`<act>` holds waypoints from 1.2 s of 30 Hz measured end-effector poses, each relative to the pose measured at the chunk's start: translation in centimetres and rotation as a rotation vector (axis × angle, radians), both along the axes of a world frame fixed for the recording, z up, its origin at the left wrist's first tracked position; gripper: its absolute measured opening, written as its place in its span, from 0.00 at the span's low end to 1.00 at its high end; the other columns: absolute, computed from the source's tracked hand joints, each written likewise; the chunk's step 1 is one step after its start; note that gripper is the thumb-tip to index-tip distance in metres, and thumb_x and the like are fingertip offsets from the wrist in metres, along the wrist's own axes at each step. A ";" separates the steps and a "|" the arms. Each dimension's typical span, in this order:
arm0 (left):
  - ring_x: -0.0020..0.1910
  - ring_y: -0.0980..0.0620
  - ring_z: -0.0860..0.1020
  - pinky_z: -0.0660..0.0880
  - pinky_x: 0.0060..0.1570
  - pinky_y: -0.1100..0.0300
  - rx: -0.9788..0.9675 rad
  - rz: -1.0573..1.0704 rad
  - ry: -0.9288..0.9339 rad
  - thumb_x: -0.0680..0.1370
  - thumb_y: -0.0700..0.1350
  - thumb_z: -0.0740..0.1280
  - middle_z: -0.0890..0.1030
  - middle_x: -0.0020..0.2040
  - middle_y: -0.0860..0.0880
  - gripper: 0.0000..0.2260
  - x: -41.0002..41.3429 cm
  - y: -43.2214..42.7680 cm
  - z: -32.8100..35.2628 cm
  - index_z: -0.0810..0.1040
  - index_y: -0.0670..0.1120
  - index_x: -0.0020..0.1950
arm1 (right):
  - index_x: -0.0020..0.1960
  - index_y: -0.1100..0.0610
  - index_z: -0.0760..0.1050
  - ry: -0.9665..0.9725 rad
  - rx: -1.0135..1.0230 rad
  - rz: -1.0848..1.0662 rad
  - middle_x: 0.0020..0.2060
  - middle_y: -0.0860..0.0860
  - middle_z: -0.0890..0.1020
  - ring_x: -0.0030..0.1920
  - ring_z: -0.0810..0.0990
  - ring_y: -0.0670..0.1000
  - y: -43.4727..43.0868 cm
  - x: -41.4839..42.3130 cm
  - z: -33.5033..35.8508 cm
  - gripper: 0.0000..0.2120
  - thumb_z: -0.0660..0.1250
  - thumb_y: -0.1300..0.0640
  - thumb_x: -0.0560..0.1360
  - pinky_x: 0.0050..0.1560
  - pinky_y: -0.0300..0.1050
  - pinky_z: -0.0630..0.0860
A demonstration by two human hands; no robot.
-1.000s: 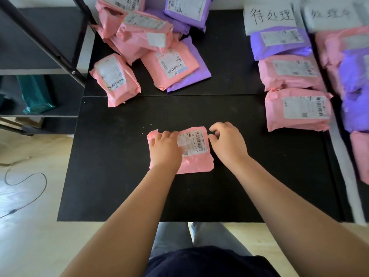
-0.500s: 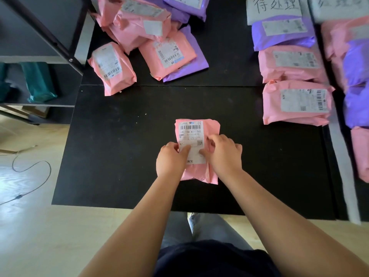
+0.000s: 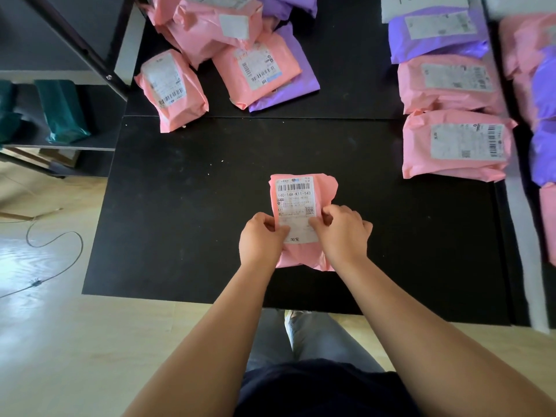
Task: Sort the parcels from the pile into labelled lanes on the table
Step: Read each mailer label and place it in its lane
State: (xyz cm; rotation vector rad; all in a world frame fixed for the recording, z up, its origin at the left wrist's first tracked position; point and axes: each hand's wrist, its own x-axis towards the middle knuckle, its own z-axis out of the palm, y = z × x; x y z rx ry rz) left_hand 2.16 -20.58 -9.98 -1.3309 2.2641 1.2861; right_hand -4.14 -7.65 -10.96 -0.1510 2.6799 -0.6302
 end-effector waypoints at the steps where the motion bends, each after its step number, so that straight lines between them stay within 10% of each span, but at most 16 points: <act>1: 0.36 0.59 0.76 0.68 0.31 0.63 -0.003 -0.007 -0.005 0.76 0.45 0.71 0.79 0.42 0.55 0.06 -0.1 0.0 0.0 0.76 0.47 0.49 | 0.52 0.52 0.78 -0.010 -0.011 -0.011 0.44 0.47 0.78 0.50 0.77 0.50 -0.1 -0.1 0.0 0.09 0.69 0.47 0.77 0.58 0.50 0.65; 31: 0.50 0.51 0.83 0.82 0.52 0.50 0.219 0.099 0.142 0.79 0.40 0.68 0.85 0.50 0.51 0.06 -3.0 -2.4 1.9 0.83 0.49 0.47 | 0.57 0.48 0.77 -0.144 -0.105 -0.100 0.51 0.44 0.81 0.52 0.79 0.47 -0.1 -0.7 0.2 0.12 0.71 0.48 0.76 0.57 0.46 0.60; 36: 0.49 0.51 0.84 0.82 0.53 0.50 0.244 0.082 0.199 0.80 0.41 0.68 0.85 0.49 0.53 0.10 -2.2 -2.4 2.8 0.82 0.54 0.43 | 0.57 0.45 0.78 -0.083 -0.297 -0.163 0.50 0.41 0.81 0.52 0.80 0.47 -0.3 -0.4 0.6 0.10 0.69 0.45 0.77 0.65 0.57 0.73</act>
